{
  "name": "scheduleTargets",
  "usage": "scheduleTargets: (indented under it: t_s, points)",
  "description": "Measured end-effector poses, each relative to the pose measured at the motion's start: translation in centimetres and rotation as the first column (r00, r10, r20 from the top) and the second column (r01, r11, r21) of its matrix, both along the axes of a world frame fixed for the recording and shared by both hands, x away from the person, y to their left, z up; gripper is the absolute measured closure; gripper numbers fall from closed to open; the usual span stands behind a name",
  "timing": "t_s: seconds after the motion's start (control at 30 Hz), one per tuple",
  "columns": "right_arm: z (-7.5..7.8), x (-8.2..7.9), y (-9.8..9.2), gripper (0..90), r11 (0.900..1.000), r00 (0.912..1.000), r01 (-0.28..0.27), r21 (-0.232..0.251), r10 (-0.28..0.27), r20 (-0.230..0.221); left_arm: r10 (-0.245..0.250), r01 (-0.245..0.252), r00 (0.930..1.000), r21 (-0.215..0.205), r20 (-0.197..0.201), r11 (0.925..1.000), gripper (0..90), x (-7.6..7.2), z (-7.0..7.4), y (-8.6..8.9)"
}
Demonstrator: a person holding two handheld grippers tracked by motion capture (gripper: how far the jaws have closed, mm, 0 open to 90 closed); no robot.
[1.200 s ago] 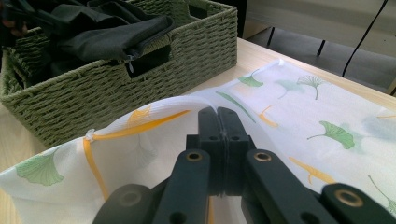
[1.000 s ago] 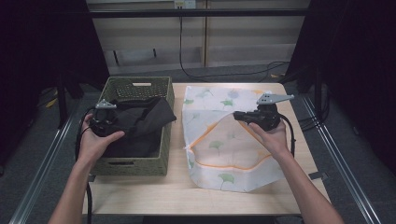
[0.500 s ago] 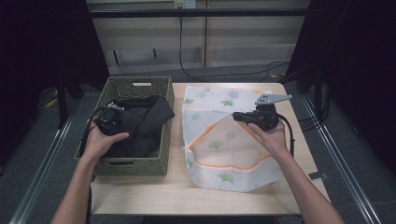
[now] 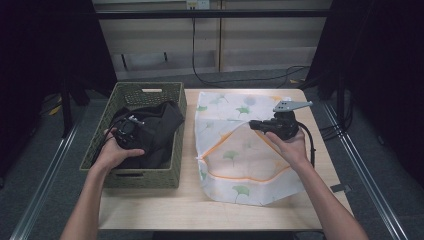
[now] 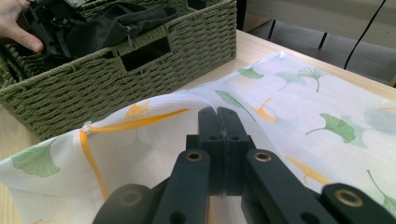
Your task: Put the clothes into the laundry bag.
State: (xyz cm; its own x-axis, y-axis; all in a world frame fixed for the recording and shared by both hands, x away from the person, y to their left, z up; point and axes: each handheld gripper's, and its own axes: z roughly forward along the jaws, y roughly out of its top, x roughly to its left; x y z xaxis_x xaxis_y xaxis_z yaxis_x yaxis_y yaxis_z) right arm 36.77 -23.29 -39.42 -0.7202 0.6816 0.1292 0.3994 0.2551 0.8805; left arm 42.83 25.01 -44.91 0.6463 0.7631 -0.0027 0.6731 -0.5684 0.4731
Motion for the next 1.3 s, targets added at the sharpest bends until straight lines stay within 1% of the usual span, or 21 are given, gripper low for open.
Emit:
scheduleTargets:
  t_s: [0.1,0.13,0.17,0.2,0.3,0.37,0.47,0.5,0.57,0.6,0.63,0.7,0.73,0.77,0.93,0.97,1.0,1.07,1.17,1.23,1.3]
  points:
    - [-0.1,0.0,0.0,90.0,1.0,1.0,-0.002,-0.001,0.002,-0.005,-0.015,0.014,0.9995,0.016,0.028,0.9998,0.0,0.1,-0.7,0.2]
    - [-0.1,0.0,0.1,90.0,1.0,1.0,-0.004,-0.002,0.004,-0.005,0.016,-0.016,0.9988,-0.008,0.047,0.9998,0.0,0.1,-1.2,0.3]
    - [-0.1,0.0,0.1,90.0,1.0,1.0,-0.005,0.0,0.005,-0.006,0.026,-0.025,0.998,-0.019,0.058,0.9995,0.0,0.1,-1.5,0.5]
    - [-0.2,0.1,0.1,90.0,1.0,1.0,-0.006,-0.001,0.006,-0.007,0.027,-0.025,0.9968,-0.023,0.076,0.9994,0.0,0.2,-1.8,0.6]
    - [-0.3,0.1,0.1,90.0,1.0,0.9999,-0.008,-0.004,0.008,-0.01,0.054,-0.053,0.9945,-0.008,0.09,0.9985,0.0,0.3,-2.1,0.4]
    - [-0.3,0.1,0.1,90.0,1.0,0.9999,-0.01,-0.004,0.01,-0.012,0.102,-0.101,0.9932,-0.02,0.057,0.9947,0.0,0.5,-2.1,0.4]
    - [-0.3,0.1,0.1,90.0,1.0,0.9999,-0.008,-0.002,0.008,-0.014,0.094,-0.094,0.9956,0.007,0.0,0.9955,0.4,1.1,-1.6,0.3]
    - [-0.3,0.1,0.1,90.0,1.0,0.9999,-0.008,-0.004,0.008,-0.014,0.081,-0.08,0.9958,0.01,-0.044,0.9967,0.9,1.5,-1.3,0.4]
    - [-0.4,0.1,0.0,90.0,1.0,0.9998,-0.008,-0.003,0.008,-0.017,0.078,-0.081,0.9937,-0.038,-0.081,0.996,2.9,2.0,-1.0,1.2]
    - [-0.4,0.1,0.0,90.0,1.0,0.9998,-0.005,-0.005,0.005,-0.019,0.097,-0.102,0.9926,-0.067,-0.073,0.9925,3.6,2.0,-1.2,1.2]
    - [-0.5,0.1,0.1,90.0,1.0,0.9998,-0.004,-0.003,0.004,-0.021,0.086,-0.09,0.9934,-0.06,-0.076,0.9941,3.5,2.1,-1.3,1.3]
    - [-0.6,0.1,0.1,90.0,1.0,0.9997,-0.006,-0.005,0.005,-0.022,0.05,-0.051,0.9967,-0.004,-0.063,0.9987,2.3,1.8,-1.4,0.8]
    - [-0.6,0.1,0.1,90.0,1.0,0.9998,-0.007,-0.007,0.006,-0.021,0.017,-0.016,0.9987,0.022,-0.047,0.9996,0.0,1.6,-1.6,0.6]
    - [-0.6,0.1,0.1,90.0,1.0,0.9997,-0.009,-0.008,0.008,-0.022,0.002,-0.001,0.9994,0.04,-0.035,0.9992,0.0,1.6,-1.6,0.4]
    - [-0.8,0.2,0.3,90.0,1.0,0.9995,-0.012,-0.01,0.012,-0.028,0.003,-0.001,0.9991,0.051,-0.043,0.9987,0.0,1.7,-1.9,0.1]
    - [-0.8,0.2,0.3,90.0,1.0,0.9995,-0.012,-0.01,0.012,-0.028,0.002,0.001,0.9988,0.064,-0.049,0.998,0.0,1.8,-1.9,0.2]
    - [-0.9,0.2,0.4,90.0,1.0,0.9995,-0.014,-0.015,0.013,-0.028,0.002,0.004,0.9981,0.098,-0.062,0.9952,0.0,1.9,-2.1,-0.2]
    - [-0.9,0.2,0.4,89.9,1.0,0.9994,-0.013,-0.015,0.012,-0.032,0.014,-0.004,0.9966,0.13,-0.081,0.9915,0.0,2.1,-2.2,-0.6]
    - [-0.9,0.2,0.4,89.9,1.0,0.9994,-0.016,-0.015,0.015,-0.03,0.014,-0.002,0.9969,0.15,-0.078,0.9886,1.3,2.3,-2.3,-0.8]
    - [-0.8,0.1,0.4,90.0,1.0,0.9995,-0.014,-0.011,0.014,-0.029,0.025,-0.015,0.997,0.138,-0.073,0.9903,6.8,2.3,-2.0,-0.4]
    - [-0.8,0.1,0.4,90.0,1.0,0.9995,-0.016,-0.005,0.016,-0.029,0.04,-0.032,0.9975,0.149,-0.057,0.9884,21.2,2.4,-1.6,-0.1]
